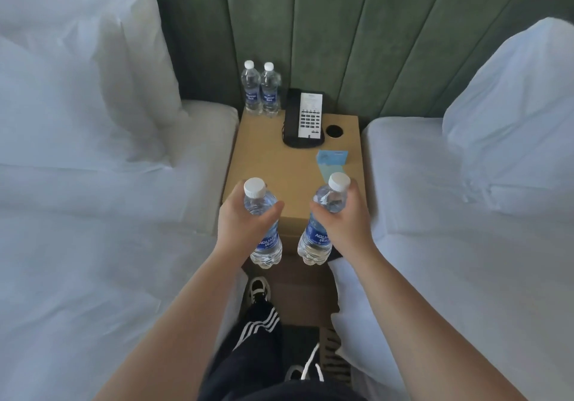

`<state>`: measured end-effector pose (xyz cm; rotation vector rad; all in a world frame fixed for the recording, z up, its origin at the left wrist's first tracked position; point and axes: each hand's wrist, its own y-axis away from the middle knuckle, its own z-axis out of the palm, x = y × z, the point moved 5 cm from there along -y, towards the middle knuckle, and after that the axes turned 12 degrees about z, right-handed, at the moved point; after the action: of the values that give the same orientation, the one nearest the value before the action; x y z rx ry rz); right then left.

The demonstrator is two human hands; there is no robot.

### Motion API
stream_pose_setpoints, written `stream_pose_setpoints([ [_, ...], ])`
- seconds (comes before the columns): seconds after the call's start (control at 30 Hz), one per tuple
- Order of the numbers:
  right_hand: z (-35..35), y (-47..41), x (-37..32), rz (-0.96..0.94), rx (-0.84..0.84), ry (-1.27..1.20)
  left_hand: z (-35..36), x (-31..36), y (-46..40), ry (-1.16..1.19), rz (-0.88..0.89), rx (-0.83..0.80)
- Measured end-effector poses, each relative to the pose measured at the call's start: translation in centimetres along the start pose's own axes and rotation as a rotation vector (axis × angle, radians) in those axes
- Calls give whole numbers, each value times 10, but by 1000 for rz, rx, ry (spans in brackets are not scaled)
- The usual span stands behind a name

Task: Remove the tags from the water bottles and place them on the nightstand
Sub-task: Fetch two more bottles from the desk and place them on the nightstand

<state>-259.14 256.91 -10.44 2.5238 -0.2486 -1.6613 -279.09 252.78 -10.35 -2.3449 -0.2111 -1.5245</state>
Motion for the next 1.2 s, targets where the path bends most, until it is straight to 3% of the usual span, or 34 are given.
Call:
stream_pose_setpoints([
  [0.53, 130, -228, -60, 47, -110, 105, -2, -118, -263, -20, -96, -81],
  [0.93, 223, -409, -29, -25, -148, 40, 60, -227, -415, -61, -32, -191],
  [1.2, 258, -466, 5, -55, -158, 73, 85, -273, -458, 85, -53, -226],
])
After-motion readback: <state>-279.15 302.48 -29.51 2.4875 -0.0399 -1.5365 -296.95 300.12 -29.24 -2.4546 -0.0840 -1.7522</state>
